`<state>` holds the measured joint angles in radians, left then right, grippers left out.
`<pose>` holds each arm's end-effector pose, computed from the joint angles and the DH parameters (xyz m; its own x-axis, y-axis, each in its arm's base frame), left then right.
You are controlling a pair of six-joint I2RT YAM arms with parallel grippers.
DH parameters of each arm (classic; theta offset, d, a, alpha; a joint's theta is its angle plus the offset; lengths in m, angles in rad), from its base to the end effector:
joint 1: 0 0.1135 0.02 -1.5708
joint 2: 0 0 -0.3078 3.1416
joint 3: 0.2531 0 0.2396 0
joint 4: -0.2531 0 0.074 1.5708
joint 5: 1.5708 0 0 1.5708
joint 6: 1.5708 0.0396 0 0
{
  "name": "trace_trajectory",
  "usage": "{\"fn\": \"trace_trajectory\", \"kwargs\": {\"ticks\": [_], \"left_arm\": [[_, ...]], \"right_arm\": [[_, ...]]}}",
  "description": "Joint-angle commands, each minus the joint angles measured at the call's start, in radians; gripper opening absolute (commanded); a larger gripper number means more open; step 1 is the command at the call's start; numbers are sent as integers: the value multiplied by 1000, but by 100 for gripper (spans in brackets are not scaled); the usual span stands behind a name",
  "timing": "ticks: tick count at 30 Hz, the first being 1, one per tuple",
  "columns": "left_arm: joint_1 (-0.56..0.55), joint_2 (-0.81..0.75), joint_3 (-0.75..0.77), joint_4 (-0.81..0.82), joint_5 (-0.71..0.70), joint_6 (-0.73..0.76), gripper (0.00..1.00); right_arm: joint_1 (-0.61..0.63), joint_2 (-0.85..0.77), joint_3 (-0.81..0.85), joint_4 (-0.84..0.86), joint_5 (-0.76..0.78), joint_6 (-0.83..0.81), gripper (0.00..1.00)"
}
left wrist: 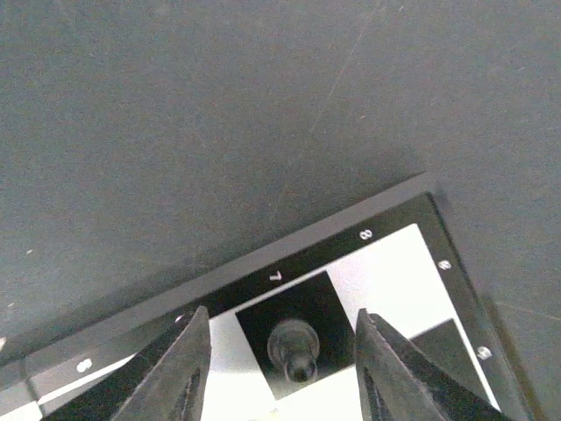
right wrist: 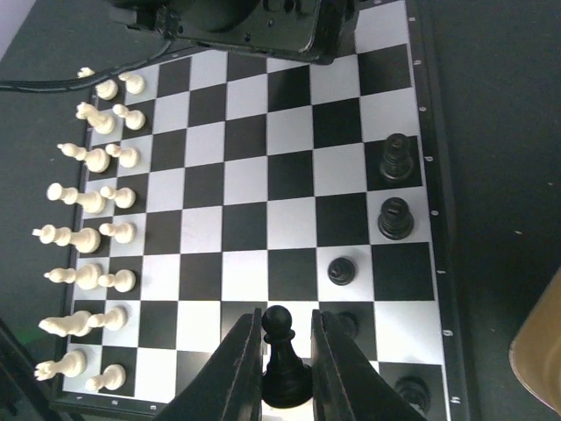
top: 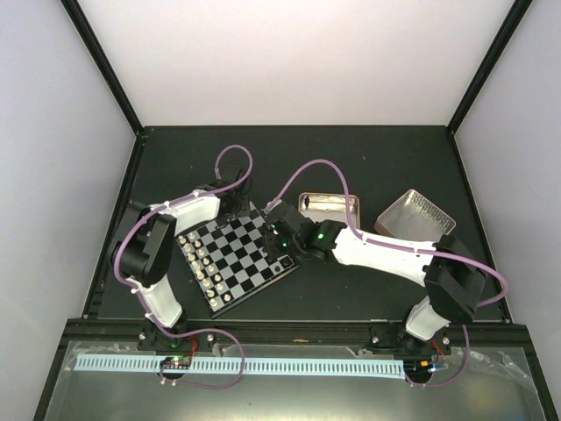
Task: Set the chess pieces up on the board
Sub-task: Place the chess piece on the chessboard, then pick up the chess piece from the chessboard.
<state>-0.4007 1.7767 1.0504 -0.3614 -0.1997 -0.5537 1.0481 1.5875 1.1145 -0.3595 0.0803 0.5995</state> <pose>0.3241 -0.1287 0.2057 -0.8500 -0.1996 -0.4875 -0.1757 0.9799 -0.0948 0.1702 0.2890 0.2851 -0.7770 -0.2219 -0.5891 -0.4825 0.8111 0.3308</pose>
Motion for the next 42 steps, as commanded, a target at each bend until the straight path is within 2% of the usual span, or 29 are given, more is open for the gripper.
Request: {"fn": "trace_trajectory", "kwargs": {"ticks": [1,5,9,19,25,32,42], "left_arm": [[18,-167,-6,-60,47,-24,50],[44,-332,-87,-62,100,-49,56],[67,-498,-187,-98,136,-68,59],[129,-883,-408,-135,140,-118,64],[137,-924,-443,-170,186,-112,65],[146,-918,-451,-156,203,-98,65],[155,-922,-457,-156,222,-86,65]], "right_arm": [[-5,-33,-19,106,-59,-36,15],[-3,8,-9,171,-104,-49,15],[11,90,40,178,-82,-59,15],[100,357,217,-5,15,-44,17],[116,437,286,-89,42,-41,20],[121,446,329,-170,36,-54,34],[124,478,347,-219,-35,-99,34]]}}
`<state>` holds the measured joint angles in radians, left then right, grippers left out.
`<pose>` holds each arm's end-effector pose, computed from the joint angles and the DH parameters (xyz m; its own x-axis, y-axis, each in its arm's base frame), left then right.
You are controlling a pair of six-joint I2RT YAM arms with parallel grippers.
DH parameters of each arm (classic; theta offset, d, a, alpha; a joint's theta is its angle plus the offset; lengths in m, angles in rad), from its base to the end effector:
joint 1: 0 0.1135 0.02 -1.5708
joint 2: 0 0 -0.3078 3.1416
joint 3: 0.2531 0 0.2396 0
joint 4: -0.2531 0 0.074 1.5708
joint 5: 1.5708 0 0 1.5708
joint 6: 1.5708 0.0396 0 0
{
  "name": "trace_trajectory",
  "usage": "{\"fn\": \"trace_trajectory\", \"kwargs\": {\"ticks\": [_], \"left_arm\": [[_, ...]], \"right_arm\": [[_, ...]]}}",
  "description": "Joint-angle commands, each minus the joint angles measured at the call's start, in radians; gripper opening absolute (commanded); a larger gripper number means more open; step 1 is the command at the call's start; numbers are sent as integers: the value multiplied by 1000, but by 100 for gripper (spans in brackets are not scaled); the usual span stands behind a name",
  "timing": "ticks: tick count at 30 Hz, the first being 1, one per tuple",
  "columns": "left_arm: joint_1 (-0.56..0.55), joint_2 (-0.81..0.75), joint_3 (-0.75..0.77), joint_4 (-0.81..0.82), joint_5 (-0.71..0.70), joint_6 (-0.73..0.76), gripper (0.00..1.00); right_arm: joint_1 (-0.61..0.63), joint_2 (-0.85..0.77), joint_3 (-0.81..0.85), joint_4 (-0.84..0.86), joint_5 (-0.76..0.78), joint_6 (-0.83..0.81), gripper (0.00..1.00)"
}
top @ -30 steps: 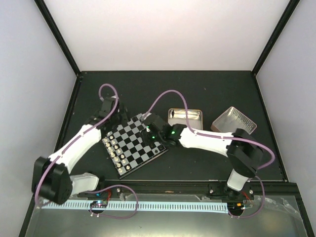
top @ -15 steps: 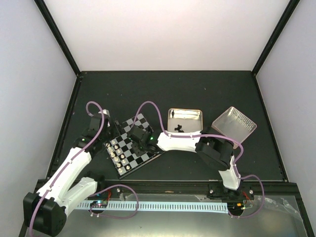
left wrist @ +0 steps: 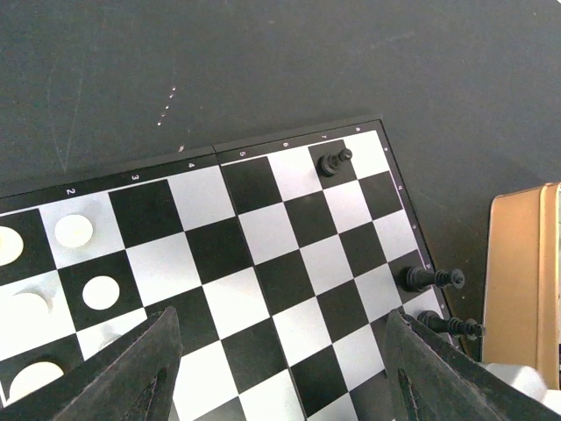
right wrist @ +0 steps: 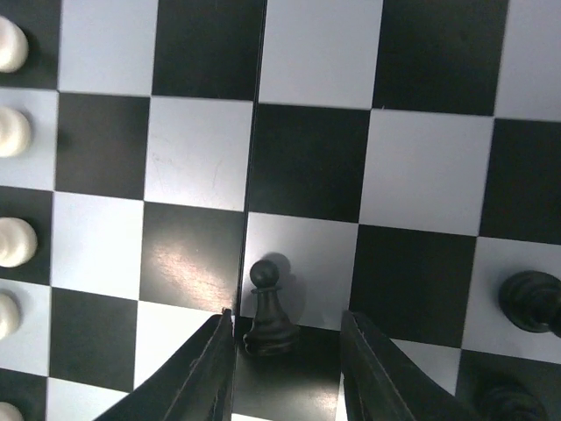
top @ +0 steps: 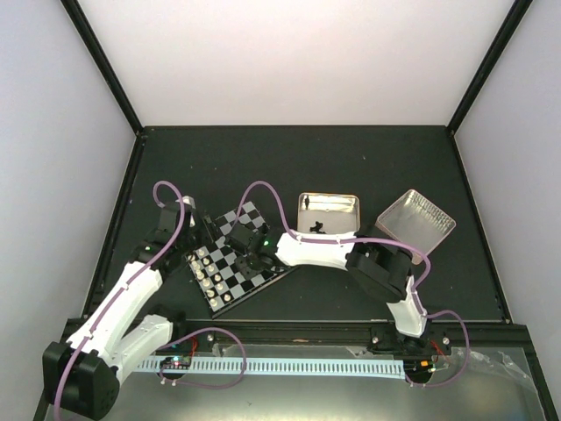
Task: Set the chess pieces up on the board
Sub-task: Pick up the chess piece from the chessboard.
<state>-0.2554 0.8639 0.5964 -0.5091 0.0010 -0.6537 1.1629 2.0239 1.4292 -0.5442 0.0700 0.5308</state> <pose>0.1361 -0.0356 0.2645 -0.6924 -0.4477 -0.5658 -0.2113 0.8756 -0.4343 0.1723 0.3918 0.2069 -0.7684 -0.5050 -0.3932 -0.5973 0.7865 0.1571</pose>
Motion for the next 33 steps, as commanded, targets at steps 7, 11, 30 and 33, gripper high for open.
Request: {"fn": "trace_trajectory", "kwargs": {"ticks": [7,11,30,33], "left_arm": [[18,-22,2,-23,21,21,65],[28,-39,15,-49,10,29,66],[39,-93,8,-72,59,15,67],[42,-103,16,-83,65,7,67]], "right_arm": [[12,70,51,-35,-28,-37,26],[12,66,37,-23,-22,-26,16],[21,66,34,-78,-22,-22,19],[21,67,33,-73,-14,-21,17]]}}
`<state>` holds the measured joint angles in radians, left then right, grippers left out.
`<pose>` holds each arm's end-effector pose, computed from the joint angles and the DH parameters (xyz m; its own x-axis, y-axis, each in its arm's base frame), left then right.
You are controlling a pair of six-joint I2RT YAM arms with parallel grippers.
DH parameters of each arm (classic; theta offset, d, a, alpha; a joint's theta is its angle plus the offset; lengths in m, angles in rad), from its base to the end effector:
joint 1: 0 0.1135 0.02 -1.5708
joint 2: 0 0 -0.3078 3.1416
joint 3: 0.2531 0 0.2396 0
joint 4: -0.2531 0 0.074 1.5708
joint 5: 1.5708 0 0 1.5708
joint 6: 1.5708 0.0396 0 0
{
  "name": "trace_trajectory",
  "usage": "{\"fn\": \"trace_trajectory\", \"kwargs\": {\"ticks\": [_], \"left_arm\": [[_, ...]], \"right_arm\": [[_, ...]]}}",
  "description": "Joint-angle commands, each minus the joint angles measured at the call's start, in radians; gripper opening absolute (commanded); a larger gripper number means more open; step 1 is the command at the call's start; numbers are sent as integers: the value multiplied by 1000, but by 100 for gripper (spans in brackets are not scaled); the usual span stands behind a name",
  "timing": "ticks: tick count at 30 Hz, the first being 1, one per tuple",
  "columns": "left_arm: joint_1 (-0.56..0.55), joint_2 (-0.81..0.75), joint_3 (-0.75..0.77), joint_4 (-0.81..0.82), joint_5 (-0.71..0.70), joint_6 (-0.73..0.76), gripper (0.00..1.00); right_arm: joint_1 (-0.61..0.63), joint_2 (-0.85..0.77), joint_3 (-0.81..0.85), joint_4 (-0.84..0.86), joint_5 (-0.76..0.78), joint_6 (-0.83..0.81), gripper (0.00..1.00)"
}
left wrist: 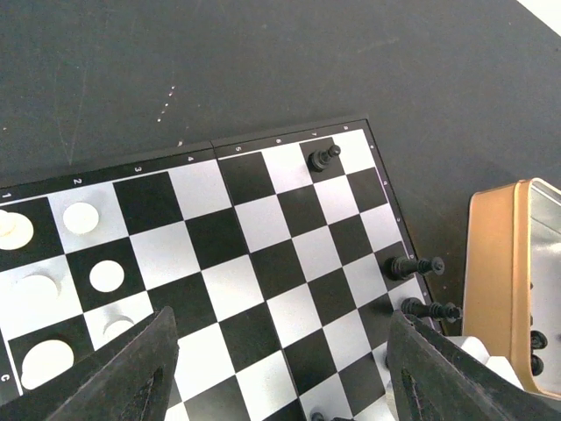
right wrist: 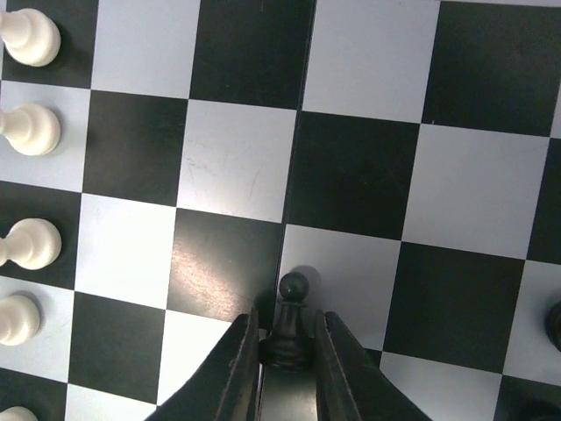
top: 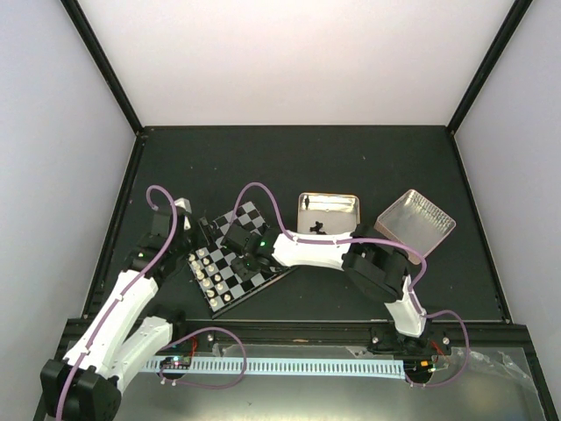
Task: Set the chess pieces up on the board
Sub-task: Pick up the chess piece from the chessboard, then place the chess piece on the chessboard.
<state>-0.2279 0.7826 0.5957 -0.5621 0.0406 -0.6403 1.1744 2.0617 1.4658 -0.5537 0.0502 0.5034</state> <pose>0.1204 -0.0296 0.2691 -0.6841 -0.4541 -0.5708 -0.1920 0.8671 -0.4597 0.1706 0.4025 0.2008 -0.7493 -0.5422 -0.3802 -0.6301 0.7605 0.1571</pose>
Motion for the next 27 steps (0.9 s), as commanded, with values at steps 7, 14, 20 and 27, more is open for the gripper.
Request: {"fn": "trace_trajectory", "kwargs": {"ticks": [7,14,20,27], "left_arm": [[20,-116,26,-47,77,-32,70],[37,-148,53,-86,323,-10,77],[47,-123,114,-99,608,70,78],[47,-84,114,-32,876,52,73]], "right_arm": [[7,-71,-100,120,52,-18,11],[0,-278,-283,446,120,-85,11],[-2,-460,-466,693,99,-189,11],[-2,-600,-576,848,10,-275,11]]}}
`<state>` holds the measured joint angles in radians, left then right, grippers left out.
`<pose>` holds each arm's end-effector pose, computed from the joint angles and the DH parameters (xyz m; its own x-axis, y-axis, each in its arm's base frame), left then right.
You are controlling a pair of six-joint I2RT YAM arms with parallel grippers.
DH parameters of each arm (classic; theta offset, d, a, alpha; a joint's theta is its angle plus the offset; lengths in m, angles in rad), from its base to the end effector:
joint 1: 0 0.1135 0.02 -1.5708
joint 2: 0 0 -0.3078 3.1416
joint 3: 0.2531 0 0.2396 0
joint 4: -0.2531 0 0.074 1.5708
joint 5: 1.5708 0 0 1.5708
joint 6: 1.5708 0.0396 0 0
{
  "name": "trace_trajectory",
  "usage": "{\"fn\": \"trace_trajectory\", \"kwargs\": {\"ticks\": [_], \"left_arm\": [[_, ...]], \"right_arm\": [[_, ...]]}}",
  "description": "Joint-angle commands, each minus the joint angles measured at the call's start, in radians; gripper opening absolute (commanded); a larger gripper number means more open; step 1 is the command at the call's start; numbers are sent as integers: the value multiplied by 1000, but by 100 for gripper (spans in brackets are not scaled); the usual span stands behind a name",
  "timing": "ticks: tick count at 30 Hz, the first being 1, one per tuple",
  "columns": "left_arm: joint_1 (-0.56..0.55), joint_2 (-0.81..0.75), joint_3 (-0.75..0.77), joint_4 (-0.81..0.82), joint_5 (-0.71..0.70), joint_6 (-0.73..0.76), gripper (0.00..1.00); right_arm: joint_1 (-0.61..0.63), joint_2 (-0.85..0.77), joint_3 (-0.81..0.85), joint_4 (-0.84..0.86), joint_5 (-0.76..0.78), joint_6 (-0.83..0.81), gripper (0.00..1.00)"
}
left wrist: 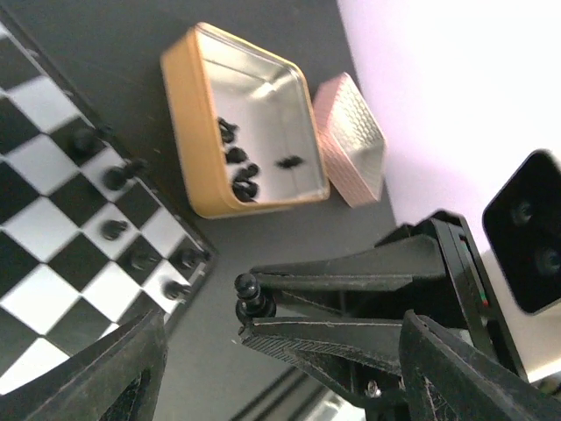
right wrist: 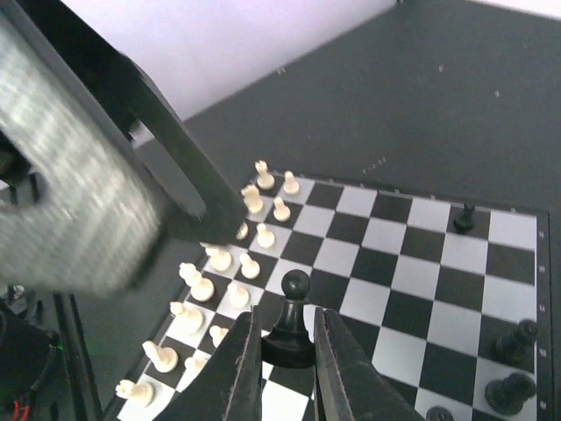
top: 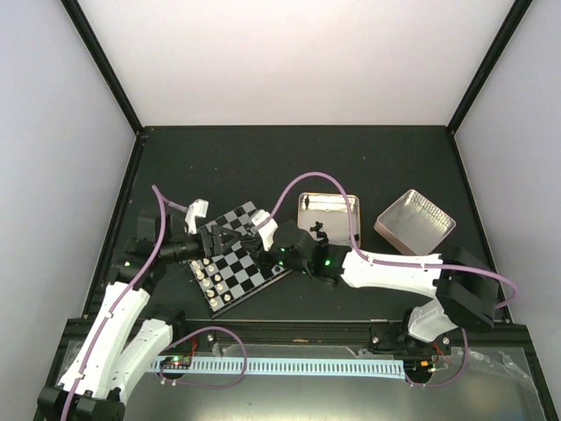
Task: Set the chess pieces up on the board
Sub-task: Place the chess piece on the chessboard.
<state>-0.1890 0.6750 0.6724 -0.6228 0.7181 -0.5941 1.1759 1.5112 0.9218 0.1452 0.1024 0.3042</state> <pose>0.0894 -0.0436 0.3045 -0.8489 -0.2668 -0.4562 0.2295 0.5914 -0.7730 0.1308 0.3033 0.2930 -0.4221 -0.2383 -0.8747 -0.7926 0.5652 0.2286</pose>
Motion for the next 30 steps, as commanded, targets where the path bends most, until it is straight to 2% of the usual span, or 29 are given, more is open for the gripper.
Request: {"fn": "trace_trajectory", "kwargs": {"ticks": [1,7,10,14,16,19,23,30], "left_arm": [[9,31,38,33,218,0,72],[9,63,43,78,299,-63,53],[9,67,35,106,311,-105,36],[9,65,4,150,317,-133,23],[10,69,-11,158,316,-137,22],[8,77,-17,168,305,-137,31],[9,93,-10,173,287,-127,34],[10,103,0,148,296,-89,3]], "right_arm": [[-3,-60,-38,159,-50,-82,11],[-3,-110,-68,211,-73,-102,11],[-2,-126,-80,222,-74,-100,11],[-3,-129,-84,226,-85,-91,11],[-3,-128,-87,228,-90,-90,11],[-3,-127,-90,231,-105,-93,10],[-3,-127,-92,224,-110,-102,10],[-3,-129,-93,213,-103,-97,10]]}}
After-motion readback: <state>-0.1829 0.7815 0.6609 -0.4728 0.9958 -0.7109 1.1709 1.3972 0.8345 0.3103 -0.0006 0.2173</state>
